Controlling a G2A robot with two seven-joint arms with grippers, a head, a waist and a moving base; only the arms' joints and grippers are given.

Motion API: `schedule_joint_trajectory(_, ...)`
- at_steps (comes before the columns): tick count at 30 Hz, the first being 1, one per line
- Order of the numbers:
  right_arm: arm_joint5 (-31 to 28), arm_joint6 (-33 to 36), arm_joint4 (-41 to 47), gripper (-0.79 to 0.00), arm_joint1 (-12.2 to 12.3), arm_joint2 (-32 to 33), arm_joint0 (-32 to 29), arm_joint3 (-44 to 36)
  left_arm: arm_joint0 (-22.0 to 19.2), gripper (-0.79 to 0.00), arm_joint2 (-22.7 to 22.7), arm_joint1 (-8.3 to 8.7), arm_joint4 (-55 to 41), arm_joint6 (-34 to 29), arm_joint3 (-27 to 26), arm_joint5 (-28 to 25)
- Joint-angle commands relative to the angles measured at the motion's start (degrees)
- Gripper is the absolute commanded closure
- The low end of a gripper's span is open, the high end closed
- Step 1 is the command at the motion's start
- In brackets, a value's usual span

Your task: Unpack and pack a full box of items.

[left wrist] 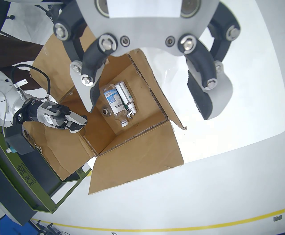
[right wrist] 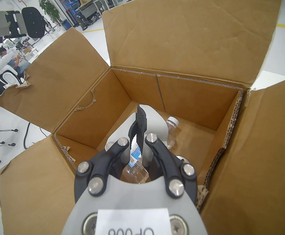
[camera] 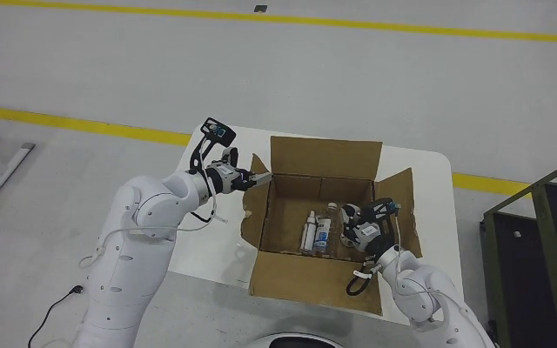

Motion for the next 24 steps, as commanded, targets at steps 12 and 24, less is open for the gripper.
schedule_joint_trajectory(12,0.0,0.0,0.0,0.000,0.0,0.0,0.0,0.0,0.0,-0.391,0.0,0.00,0.0,0.0,0.0,0.0)
schedule_joint_trajectory(24,0.0,0.0,0.0,-0.376,0.0,0.0,0.0,0.0,0.0,-0.785,0.0,0.00,0.0,0.0,0.0,0.0)
